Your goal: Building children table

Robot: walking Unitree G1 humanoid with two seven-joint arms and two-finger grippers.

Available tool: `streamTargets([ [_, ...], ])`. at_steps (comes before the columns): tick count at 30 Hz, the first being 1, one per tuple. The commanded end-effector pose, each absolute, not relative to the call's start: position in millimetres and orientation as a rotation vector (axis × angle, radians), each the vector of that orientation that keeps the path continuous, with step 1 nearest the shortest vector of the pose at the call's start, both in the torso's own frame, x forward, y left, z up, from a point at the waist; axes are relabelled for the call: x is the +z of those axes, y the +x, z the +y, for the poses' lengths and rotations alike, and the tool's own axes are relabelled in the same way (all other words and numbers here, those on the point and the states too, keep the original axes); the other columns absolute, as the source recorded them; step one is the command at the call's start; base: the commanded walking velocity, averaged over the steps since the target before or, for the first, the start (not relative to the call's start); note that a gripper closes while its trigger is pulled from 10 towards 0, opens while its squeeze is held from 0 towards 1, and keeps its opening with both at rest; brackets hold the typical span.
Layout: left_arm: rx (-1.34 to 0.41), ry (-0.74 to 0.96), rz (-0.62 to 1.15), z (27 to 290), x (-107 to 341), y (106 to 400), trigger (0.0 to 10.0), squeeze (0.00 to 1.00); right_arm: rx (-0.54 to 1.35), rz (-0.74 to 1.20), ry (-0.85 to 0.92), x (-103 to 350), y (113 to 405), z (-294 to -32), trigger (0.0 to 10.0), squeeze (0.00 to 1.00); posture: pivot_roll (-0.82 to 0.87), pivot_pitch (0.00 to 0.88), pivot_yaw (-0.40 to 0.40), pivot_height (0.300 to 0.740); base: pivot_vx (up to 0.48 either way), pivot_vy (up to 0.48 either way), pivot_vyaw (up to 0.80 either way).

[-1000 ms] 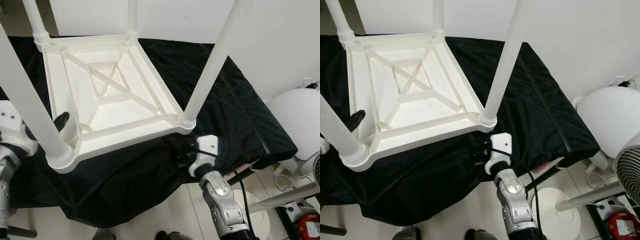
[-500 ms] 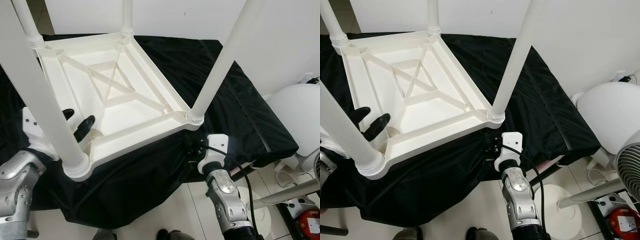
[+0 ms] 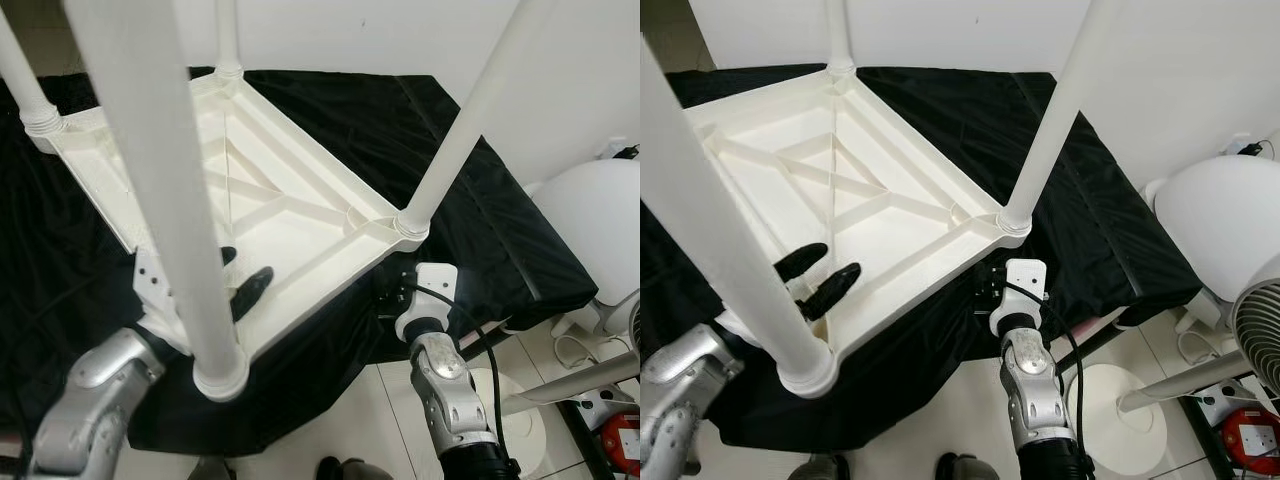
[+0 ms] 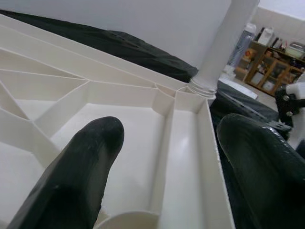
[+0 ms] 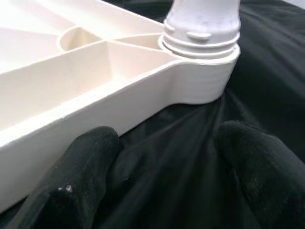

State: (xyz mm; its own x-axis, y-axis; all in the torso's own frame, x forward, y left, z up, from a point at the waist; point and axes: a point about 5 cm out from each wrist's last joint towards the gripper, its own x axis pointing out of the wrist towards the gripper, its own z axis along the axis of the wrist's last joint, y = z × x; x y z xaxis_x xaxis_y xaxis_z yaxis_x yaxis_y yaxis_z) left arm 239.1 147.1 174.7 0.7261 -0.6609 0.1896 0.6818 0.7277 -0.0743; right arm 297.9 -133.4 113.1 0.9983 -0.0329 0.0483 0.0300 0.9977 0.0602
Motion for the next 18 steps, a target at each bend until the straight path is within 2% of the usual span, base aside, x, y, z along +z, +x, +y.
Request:
streamTargets([
  [1, -0.765, -0.167, -0.151, 136.2, 175.6, 235.8, 10.0, 0.00, -0.067, -0.047, 0.068, 111.5, 299.6, -137.5, 10.0, 0.00, 0.10, 0.138, -0.064, 0.740, 0.000, 0.000, 0.00],
  [7, -0.796, -0.196, -0.166, 124.0, 179.1, 233.1, 10.0, 0.00, -0.087, -0.061, 0.110, 115.1, 306.6, -136.1, 10.0, 0.00, 0.10, 0.134, -0.061, 0.740, 0.000, 0.000, 0.00],
  [11, -0.852, -0.212, -0.174, 111.3, 182.2, 230.7, 10.0, 0.00, -0.026, -0.067, 0.138, 121.7, 321.5, -125.2, 10.0, 0.00, 0.10, 0.132, -0.055, 0.740, 0.000, 0.000, 0.00],
  [15, -0.861, -0.219, -0.177, 109.1, 183.4, 230.9, 10.0, 0.00, -0.012, -0.067, 0.137, 123.6, 326.7, -123.2, 10.0, 0.00, 0.10, 0.132, -0.052, 0.740, 0.000, 0.000, 0.00],
  [18, -0.866, -0.226, -0.185, 103.8, 186.5, 233.1, 10.0, 0.00, 0.048, -0.049, 0.108, 129.1, 347.8, -117.6, 10.0, 0.00, 0.10, 0.140, -0.051, 0.740, 0.000, 0.000, 0.00],
])
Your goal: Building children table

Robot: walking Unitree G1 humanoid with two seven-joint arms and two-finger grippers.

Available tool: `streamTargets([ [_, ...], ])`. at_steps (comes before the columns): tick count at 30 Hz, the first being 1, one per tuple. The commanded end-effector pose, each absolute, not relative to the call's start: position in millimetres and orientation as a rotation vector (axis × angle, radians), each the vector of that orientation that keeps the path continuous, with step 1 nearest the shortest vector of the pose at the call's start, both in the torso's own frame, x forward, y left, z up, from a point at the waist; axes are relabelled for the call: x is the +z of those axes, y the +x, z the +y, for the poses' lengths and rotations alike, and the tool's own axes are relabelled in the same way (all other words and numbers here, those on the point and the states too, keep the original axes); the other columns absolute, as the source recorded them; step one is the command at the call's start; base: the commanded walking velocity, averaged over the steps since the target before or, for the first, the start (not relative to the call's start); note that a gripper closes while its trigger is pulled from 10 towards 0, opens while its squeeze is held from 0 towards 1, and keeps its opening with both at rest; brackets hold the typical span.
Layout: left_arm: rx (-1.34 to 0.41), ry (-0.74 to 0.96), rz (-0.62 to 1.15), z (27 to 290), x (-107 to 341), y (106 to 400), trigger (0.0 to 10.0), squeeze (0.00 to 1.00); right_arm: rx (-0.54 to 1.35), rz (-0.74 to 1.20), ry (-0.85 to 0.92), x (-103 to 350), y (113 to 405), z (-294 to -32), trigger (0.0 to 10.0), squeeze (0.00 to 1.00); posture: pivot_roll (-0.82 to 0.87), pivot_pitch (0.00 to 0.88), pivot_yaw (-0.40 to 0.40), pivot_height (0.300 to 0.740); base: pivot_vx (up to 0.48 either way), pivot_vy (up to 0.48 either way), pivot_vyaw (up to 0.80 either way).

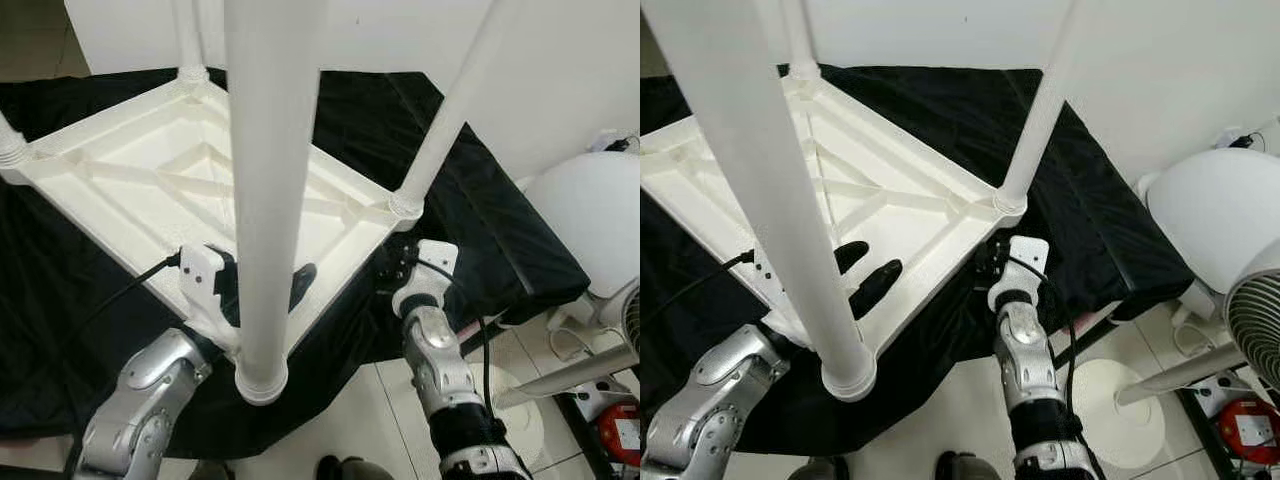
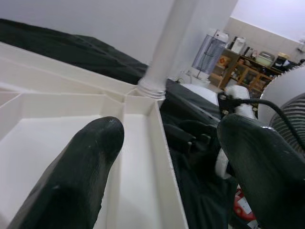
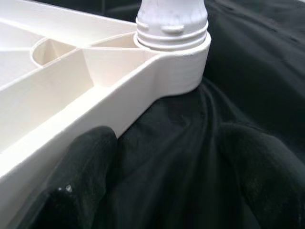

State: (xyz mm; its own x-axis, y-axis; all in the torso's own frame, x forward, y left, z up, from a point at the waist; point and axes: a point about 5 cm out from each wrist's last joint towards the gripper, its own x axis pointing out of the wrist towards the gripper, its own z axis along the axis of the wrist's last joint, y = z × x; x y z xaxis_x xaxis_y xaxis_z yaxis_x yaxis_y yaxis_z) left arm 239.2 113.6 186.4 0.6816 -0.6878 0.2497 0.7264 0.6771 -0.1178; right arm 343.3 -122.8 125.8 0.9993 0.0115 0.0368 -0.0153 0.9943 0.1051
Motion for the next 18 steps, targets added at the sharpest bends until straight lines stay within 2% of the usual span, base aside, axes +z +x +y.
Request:
streamTargets([
  [1, -0.866, -0.228, -0.188, 102.6, 187.3, 233.7, 10.0, 0.00, 0.067, -0.035, 0.103, 130.2, 353.4, -115.7, 10.0, 0.00, 0.10, 0.142, -0.050, 0.740, 0.000, 0.000, 0.00],
  [11, -0.862, -0.236, -0.193, 95.7, 189.8, 234.4, 10.0, 0.00, 0.150, 0.002, 0.035, 140.8, 377.1, -99.7, 10.0, 0.00, 0.10, 0.144, -0.047, 0.740, 0.000, 0.000, 0.00],
  [18, -0.758, -0.180, -0.168, 96.5, 185.0, 244.2, 10.0, 0.00, 0.029, -0.077, 0.023, 144.7, 377.5, -112.4, 10.0, 0.00, 0.12, 0.147, -0.065, 0.740, 0.000, 0.000, 0.00],
])
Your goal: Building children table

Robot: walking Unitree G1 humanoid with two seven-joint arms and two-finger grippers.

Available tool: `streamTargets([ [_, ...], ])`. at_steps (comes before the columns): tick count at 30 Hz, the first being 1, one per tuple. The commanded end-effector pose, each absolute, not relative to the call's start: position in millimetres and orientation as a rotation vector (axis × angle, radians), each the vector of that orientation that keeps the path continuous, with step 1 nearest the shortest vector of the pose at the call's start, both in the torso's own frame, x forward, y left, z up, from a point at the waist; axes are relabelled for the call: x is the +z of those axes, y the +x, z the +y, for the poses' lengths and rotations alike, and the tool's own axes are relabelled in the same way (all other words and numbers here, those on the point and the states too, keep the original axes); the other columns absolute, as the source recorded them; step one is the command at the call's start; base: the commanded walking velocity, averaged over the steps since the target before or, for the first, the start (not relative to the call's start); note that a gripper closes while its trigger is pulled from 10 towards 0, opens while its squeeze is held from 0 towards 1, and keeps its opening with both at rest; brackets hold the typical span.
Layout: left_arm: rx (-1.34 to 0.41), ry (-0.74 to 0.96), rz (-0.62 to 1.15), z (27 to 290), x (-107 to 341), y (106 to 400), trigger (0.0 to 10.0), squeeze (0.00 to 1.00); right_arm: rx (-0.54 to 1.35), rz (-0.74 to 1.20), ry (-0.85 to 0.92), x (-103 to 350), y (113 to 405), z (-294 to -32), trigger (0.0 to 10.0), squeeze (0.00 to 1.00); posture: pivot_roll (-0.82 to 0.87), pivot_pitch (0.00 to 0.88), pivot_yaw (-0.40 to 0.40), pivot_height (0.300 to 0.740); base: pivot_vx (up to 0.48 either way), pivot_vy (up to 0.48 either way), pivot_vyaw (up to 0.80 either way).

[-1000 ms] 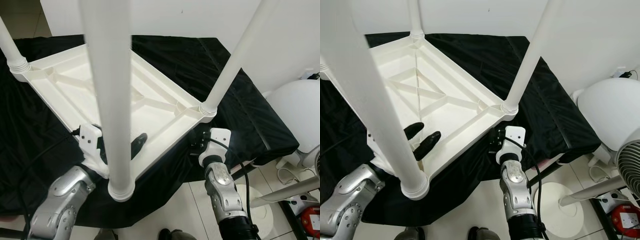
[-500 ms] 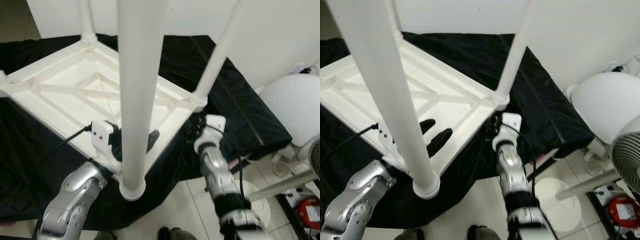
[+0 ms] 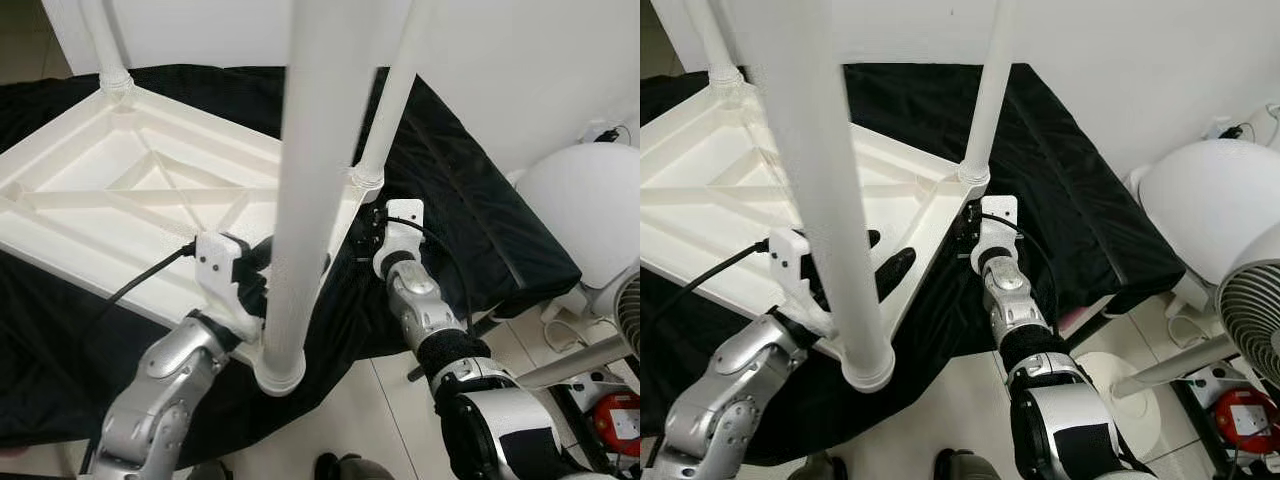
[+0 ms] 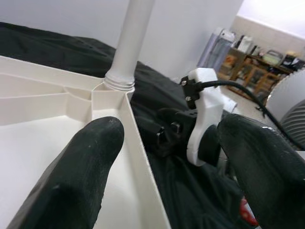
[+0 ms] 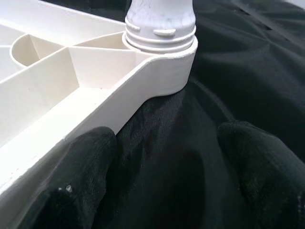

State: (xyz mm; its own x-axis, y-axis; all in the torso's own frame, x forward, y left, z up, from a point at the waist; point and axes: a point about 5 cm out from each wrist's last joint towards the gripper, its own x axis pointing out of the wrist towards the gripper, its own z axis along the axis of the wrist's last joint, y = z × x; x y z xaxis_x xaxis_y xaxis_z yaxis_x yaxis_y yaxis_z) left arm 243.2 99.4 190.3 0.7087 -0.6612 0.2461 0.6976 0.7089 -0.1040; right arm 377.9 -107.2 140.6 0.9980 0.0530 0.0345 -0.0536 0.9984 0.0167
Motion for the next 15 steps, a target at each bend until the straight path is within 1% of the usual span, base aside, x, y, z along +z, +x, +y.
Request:
streamTargets([
  [1, -0.758, -0.180, -0.168, 96.5, 185.0, 244.2, 10.0, 0.00, 0.029, -0.077, 0.023, 144.7, 377.5, -112.4, 10.0, 0.00, 0.12, 0.147, -0.065, 0.740, 0.000, 0.000, 0.00],
  [3, -0.665, -0.132, -0.143, 107.5, 179.6, 252.1, 10.0, 0.00, -0.051, -0.110, 0.030, 136.4, 368.1, -129.0, 10.0, 0.00, 0.13, 0.160, -0.077, 0.740, 0.000, 0.000, 0.00],
  [4, -0.665, -0.132, -0.143, 107.5, 179.6, 252.1, 10.0, 0.00, -0.051, -0.110, 0.030, 136.4, 368.1, -129.0, 10.0, 0.00, 0.13, 0.160, -0.077, 0.740, 0.000, 0.000, 0.00],
  [5, -0.619, -0.125, -0.135, 117.1, 179.9, 257.2, 10.0, 0.00, -0.067, -0.142, 0.047, 131.1, 357.2, -137.2, 10.0, 0.00, 0.13, 0.163, -0.075, 0.740, 0.000, 0.000, 0.00],
  [6, -0.619, -0.125, -0.135, 117.1, 179.9, 257.2, 10.0, 0.00, -0.067, -0.142, 0.047, 131.1, 357.2, -137.2, 10.0, 0.00, 0.13, 0.163, -0.075, 0.740, 0.000, 0.000, 0.00],
  [7, -0.586, -0.115, -0.129, 125.3, 180.9, 261.0, 10.0, 0.00, -0.065, -0.170, 0.064, 127.3, 347.7, -142.5, 10.0, 0.00, 0.12, 0.164, -0.073, 0.740, 0.000, 0.000, 0.00],
  [8, -0.586, -0.115, -0.129, 125.3, 180.9, 261.0, 10.0, 0.00, -0.065, -0.170, 0.064, 127.3, 347.7, -142.5, 10.0, 0.00, 0.12, 0.164, -0.073, 0.740, 0.000, 0.000, 0.00],
  [9, -0.574, -0.100, -0.124, 131.8, 182.0, 263.1, 10.0, 0.00, -0.034, -0.197, 0.088, 125.9, 338.7, -144.4, 10.0, 0.00, 0.12, 0.164, -0.069, 0.740, 0.000, 0.000, 0.00],
  [12, -0.571, -0.081, -0.120, 137.8, 183.3, 263.6, 10.0, 0.00, 0.020, -0.218, 0.110, 125.7, 330.1, -144.1, 10.0, 0.00, 0.11, 0.164, -0.060, 0.740, 0.000, 0.000, 0.00],
  [13, -0.578, -0.064, -0.111, 145.4, 185.4, 264.6, 10.0, 0.00, 0.095, -0.233, 0.122, 127.4, 318.6, -146.4, 10.0, 0.00, 0.11, 0.164, -0.051, 0.740, 0.000, 0.000, 0.00],
  [14, -0.578, -0.064, -0.111, 145.4, 185.4, 264.6, 10.0, 0.00, 0.095, -0.233, 0.122, 127.4, 318.6, -146.4, 10.0, 0.00, 0.11, 0.164, -0.051, 0.740, 0.000, 0.000, 0.00],
  [15, -0.581, -0.053, -0.106, 150.6, 186.8, 264.8, 10.0, 0.00, 0.162, -0.247, 0.120, 129.5, 308.0, -148.1, 10.0, 0.00, 0.10, 0.163, -0.041, 0.740, 0.000, 0.000, 0.00],
])
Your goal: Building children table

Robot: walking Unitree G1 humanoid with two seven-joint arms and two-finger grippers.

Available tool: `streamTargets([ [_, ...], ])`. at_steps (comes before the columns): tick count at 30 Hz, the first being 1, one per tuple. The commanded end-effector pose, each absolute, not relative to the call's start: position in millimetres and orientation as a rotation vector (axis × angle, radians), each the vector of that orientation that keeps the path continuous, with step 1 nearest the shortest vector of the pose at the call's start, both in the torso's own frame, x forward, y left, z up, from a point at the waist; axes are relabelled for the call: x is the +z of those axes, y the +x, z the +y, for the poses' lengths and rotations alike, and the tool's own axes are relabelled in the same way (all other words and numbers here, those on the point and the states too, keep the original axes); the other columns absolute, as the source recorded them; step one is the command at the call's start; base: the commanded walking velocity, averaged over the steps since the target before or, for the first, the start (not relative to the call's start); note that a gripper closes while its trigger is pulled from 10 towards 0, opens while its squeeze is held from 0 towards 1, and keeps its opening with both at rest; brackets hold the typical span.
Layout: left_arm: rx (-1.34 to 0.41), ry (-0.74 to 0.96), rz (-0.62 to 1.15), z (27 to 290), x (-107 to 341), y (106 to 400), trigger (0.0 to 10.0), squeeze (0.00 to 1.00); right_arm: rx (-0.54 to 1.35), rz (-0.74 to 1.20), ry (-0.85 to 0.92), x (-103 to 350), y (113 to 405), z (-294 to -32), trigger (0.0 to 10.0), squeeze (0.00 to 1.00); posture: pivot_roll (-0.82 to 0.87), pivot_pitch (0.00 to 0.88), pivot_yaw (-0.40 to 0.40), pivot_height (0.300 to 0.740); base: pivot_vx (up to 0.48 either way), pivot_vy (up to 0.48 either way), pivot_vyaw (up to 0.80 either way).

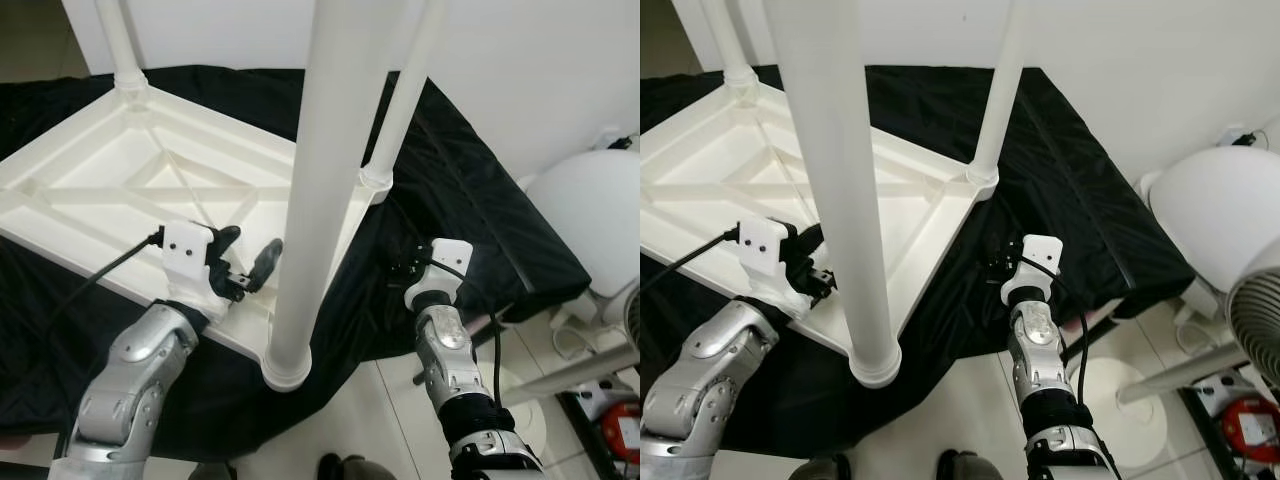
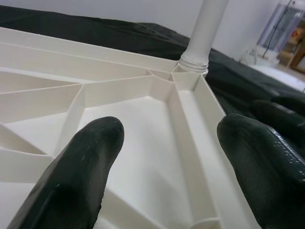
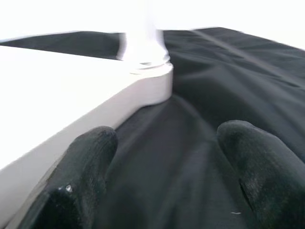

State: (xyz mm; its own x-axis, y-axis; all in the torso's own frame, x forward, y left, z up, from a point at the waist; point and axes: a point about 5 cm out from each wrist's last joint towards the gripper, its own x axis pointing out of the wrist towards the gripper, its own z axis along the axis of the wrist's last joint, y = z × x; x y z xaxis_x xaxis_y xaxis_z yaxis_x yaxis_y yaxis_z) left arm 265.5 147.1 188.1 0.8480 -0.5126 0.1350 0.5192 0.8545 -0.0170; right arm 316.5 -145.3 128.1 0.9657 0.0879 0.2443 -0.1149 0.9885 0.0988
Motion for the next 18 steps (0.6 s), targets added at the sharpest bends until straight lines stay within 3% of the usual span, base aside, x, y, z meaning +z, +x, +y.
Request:
streamTargets([
  [1, -0.581, -0.053, -0.106, 150.6, 186.8, 264.8, 10.0, 0.00, 0.162, -0.247, 0.120, 129.5, 308.0, -148.1, 10.0, 0.00, 0.10, 0.163, -0.041, 0.740, 0.000, 0.000, 0.00],
  [2, -0.581, -0.053, -0.106, 150.6, 186.8, 264.8, 10.0, 0.00, 0.162, -0.247, 0.120, 129.5, 308.0, -148.1, 10.0, 0.00, 0.10, 0.163, -0.041, 0.740, 0.000, 0.000, 0.00],
  [4, -0.498, 0.007, -0.116, 173.4, 198.0, 278.0, 10.0, 0.00, 0.347, -0.238, 0.074, 137.2, 287.5, -154.5, 10.0, 0.00, 0.08, 0.159, -0.019, 0.740, 0.000, 0.000, 0.00],
  [9, -0.407, 0.064, -0.130, 196.1, 212.7, 293.2, 10.0, 0.00, 0.495, -0.218, 0.033, 152.4, 275.2, -167.3, 10.0, 0.00, 0.07, 0.158, -0.015, 0.740, 0.000, 0.000, 0.00],
  [18, -0.402, 0.107, -0.098, 201.5, 223.9, 301.2, 10.0, 0.00, 0.911, -0.110, -0.087, 169.5, 249.2, -163.3, 10.0, 0.00, 0.08, 0.144, -0.005, 0.740, 0.000, 0.000, 0.00],
])
